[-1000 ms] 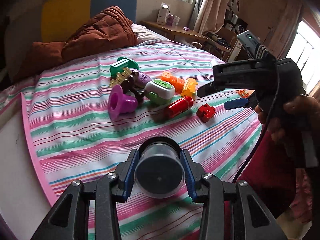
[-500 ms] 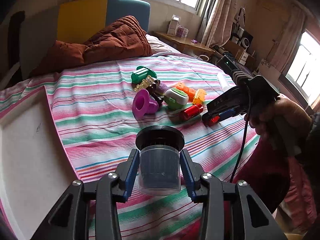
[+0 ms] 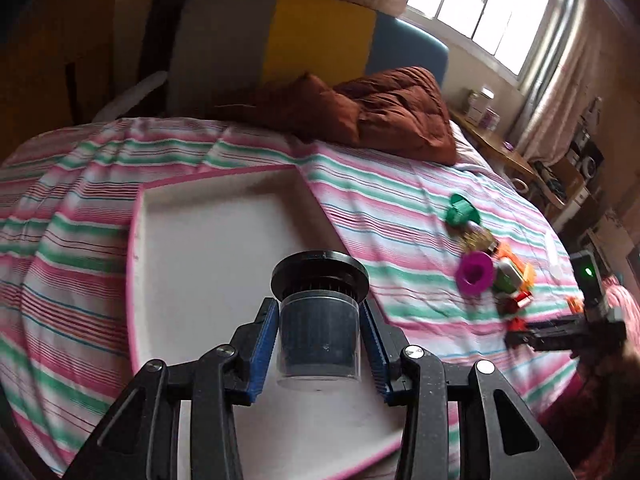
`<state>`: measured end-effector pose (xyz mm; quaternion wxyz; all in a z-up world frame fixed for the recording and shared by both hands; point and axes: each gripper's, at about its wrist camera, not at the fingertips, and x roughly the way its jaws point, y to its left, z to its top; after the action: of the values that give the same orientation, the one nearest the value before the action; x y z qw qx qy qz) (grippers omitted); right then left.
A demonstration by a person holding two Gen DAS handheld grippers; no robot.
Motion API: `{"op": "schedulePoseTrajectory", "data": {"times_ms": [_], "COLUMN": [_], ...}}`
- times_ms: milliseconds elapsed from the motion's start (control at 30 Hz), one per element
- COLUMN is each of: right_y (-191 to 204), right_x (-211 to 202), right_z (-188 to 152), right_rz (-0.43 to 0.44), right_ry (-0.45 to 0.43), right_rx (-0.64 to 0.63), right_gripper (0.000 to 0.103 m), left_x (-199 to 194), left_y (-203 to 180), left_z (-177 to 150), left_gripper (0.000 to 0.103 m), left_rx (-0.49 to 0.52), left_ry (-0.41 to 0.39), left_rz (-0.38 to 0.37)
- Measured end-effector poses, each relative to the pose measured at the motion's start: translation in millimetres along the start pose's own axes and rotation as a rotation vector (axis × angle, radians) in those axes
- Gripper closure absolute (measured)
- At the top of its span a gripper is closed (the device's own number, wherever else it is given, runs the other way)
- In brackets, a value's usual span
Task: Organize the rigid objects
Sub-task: 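Carry the grey-black cup into the white tray with the left tool and release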
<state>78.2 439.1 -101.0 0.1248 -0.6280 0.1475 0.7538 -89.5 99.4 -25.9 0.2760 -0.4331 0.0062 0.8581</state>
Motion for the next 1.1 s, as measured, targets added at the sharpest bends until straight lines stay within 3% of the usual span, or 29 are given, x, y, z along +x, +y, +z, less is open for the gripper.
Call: {"op": "schedulePoseTrajectory", "data": {"times_ms": [67,167,367,500,767,933,1100], "right_y": [-2,-6,-16,-23,-36,-43,-38], "right_x": [1,2,3,4,6,6,5], "right_z": [-3,-7,-14,-19,-30,-37,-49], "right_rz": [-0.004,-0.003,0.006,0.007,-0.013,-0.03,0.007], "right_ry": [-0.002,-0.004,-0.015,-0.02,-0.04,-0.066,-0.113], "right_rx": [-0.002,-0.002,0.007,0.007,-0.007,-0.022,-0.066], "right_gripper": [0.055,0.055,0.055,0.055,0.055,0.055,0.055], "left_x": [8,24,60,65,7,-21,-34], "left_y": [26,50,69,75,71,62,42], "left_z": [14,30,40,39,18,-12,-40], "left_gripper": [0.061,0.061,0.06,0.051,0.032,0.031,0.031], "left_rx": [-0.026,-0.044,-0.055,-0.061,-0.105,-0.152,-0.13], "left_ry": [-0.001,0.001,0.052,0.054,-0.06,-0.057,-0.047], "left_rz": [0.069,0.107,0.173,0.222,0.234,0.235,0.237]}}
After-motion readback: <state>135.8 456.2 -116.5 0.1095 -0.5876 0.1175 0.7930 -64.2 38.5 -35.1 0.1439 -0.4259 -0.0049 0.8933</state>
